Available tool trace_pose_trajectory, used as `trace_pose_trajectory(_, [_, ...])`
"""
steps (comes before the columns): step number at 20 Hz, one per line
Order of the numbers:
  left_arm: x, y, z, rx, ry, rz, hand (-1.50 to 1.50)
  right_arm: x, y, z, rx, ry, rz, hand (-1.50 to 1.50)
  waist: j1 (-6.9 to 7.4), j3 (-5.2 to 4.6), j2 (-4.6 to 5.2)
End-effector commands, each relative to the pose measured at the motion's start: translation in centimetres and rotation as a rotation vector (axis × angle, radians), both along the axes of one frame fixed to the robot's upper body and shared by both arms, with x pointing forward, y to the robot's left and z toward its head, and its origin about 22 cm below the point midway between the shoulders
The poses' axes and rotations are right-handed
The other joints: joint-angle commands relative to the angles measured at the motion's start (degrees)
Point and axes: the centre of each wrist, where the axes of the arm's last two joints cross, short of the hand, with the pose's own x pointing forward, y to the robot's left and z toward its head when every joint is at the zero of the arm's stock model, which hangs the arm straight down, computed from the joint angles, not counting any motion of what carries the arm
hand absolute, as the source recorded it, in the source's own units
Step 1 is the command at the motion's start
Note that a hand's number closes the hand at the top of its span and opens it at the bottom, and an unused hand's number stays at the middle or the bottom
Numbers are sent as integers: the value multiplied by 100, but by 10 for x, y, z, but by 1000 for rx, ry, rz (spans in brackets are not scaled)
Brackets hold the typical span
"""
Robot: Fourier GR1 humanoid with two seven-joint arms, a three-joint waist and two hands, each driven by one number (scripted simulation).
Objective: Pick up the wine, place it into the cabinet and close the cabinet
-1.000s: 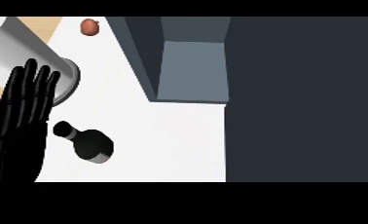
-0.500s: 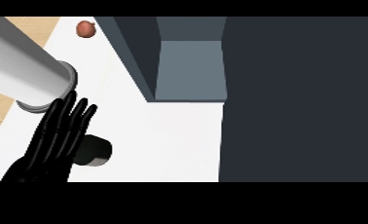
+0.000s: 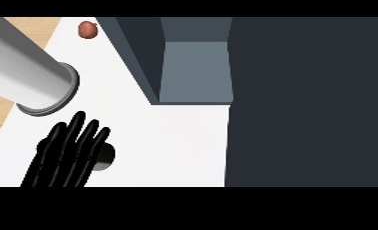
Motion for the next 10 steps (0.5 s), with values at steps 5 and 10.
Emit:
trace_pose_trajectory(5, [-15, -7, 28, -43, 7, 16, -150, -14, 6, 30, -2, -1, 34, -150, -10, 2, 6])
trace_pose_trajectory(10, [-26, 8, 41, -57, 0, 68, -150, -16, 13, 39, 19, 4, -4, -150, 3, -2, 2])
